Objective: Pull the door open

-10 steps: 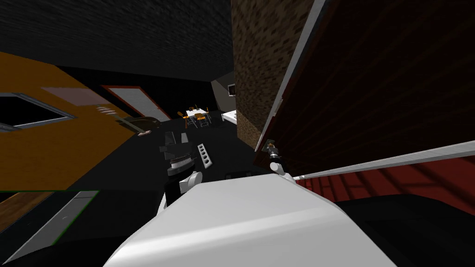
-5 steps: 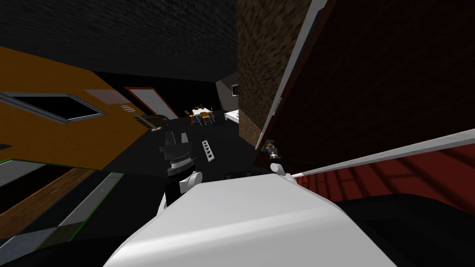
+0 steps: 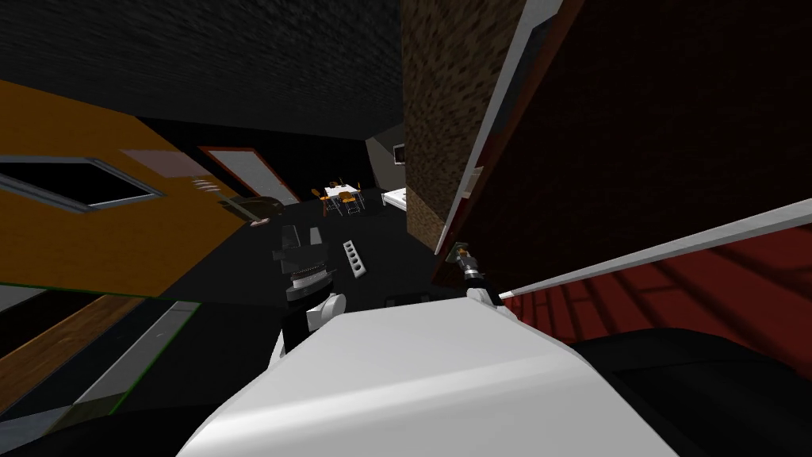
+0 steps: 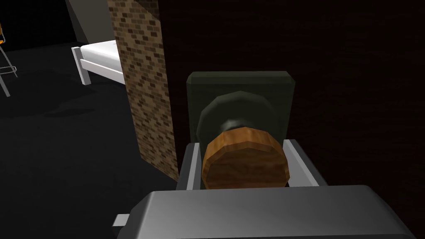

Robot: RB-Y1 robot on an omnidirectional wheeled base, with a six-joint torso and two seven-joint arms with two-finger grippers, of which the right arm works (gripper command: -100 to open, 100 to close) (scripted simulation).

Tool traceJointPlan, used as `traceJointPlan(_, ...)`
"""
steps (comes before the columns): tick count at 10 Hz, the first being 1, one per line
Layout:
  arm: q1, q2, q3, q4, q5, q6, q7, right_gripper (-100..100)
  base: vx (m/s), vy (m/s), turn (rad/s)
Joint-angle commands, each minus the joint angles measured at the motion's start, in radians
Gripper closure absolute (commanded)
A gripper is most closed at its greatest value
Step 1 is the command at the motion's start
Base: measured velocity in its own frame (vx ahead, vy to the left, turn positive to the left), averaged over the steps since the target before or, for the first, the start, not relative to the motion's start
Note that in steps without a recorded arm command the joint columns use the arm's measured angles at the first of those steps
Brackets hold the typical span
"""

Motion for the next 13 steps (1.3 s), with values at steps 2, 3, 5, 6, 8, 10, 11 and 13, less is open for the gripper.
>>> traceJointPlan(2, 0.047, -0.054, 0.041, -0.018, 0.030, -0.062, -0.054, 100, -0.003, -0.002, -0.035)
traceJointPlan(3, 0.076, -0.084, 0.069, -0.033, 0.048, -0.089, -0.084, 100, -0.003, -0.009, -0.100)
traceJointPlan(5, 0.106, -0.118, 0.096, -0.048, 0.065, -0.125, -0.114, 100, -0.011, -0.003, -0.052)
traceJointPlan(6, 0.135, -0.148, 0.123, -0.063, 0.082, -0.152, -0.143, 100, -0.009, -0.015, -0.090)
traceJointPlan(8, 0.163, -0.177, 0.148, -0.078, 0.098, -0.184, -0.170, 100, -0.009, -0.014, -0.072)
traceJointPlan(10, 0.208, -0.225, 0.191, -0.102, 0.124, -0.231, -0.215, 100, -0.001, -0.020, -0.056)
traceJointPlan(11, 0.225, -0.242, 0.207, -0.111, 0.134, -0.248, -0.231, 100, 0.006, -0.024, -0.067)
traceJointPlan(13, 0.234, -0.245, 0.216, -0.118, 0.138, -0.249, -0.231, 100, 0.003, -0.015, -0.038)
